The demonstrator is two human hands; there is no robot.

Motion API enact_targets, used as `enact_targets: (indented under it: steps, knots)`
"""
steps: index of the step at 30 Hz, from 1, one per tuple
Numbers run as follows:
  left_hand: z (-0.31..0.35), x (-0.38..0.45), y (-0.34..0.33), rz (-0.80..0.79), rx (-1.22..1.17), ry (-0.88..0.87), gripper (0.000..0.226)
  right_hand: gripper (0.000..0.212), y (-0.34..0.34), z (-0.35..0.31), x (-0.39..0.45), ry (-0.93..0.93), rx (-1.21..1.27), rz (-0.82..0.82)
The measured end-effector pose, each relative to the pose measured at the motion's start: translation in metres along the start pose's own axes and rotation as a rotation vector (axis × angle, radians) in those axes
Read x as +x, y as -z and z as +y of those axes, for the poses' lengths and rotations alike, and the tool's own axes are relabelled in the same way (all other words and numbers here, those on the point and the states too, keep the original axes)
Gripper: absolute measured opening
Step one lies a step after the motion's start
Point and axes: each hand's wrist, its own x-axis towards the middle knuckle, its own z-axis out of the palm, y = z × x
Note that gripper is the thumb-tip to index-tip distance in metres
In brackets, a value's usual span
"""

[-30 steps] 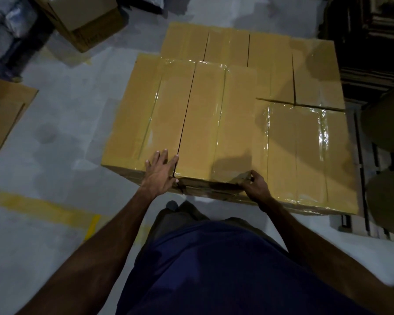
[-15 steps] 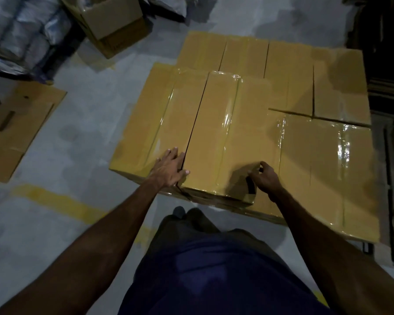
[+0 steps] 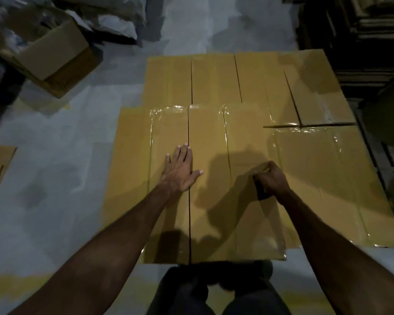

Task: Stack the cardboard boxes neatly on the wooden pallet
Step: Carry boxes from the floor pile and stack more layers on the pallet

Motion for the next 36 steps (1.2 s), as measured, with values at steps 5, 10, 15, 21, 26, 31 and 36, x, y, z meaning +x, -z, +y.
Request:
enact_targets:
  steps: [5, 10, 15, 21, 26, 31, 36]
  knots:
    - [-0.015, 0.059, 0.012, 0.039, 0.0, -0.028, 0.099, 0.061, -0.01, -0.014, 0.043, 0.021, 0.067, 0.035]
    - [-0.014, 0.074, 0.002, 0.107, -0.054, -0.027, 0.1, 0.077, -0.01, -0.019, 0.057, 0.116, 0.104, 0.034]
    - [-0.012, 0.076, -0.004, 0.125, -0.065, -0.023, 0.099, 0.071, -0.016, -0.02, 0.051, 0.192, 0.071, 0.042]
    - [-0.014, 0.077, -0.006, 0.126, -0.064, -0.041, 0.095, 0.098, -0.005, -0.021, 0.049, 0.247, 0.06, -0.05]
    - [-0.012, 0.061, -0.017, 0.163, -0.113, -0.075, 0.088, 0.077, -0.011, 0.001, 0.016, 0.198, -0.081, -0.022]
    - [0.006, -0.003, -0.048, 0.149, -0.159, -0.081, 0.078, 0.094, -0.024, 0.057, -0.048, 0.169, -0.093, 0.054]
    - [0.019, -0.116, -0.097, 0.205, -0.206, -0.18, 0.075, 0.091, -0.033, 0.101, -0.128, 0.07, -0.169, 0.131]
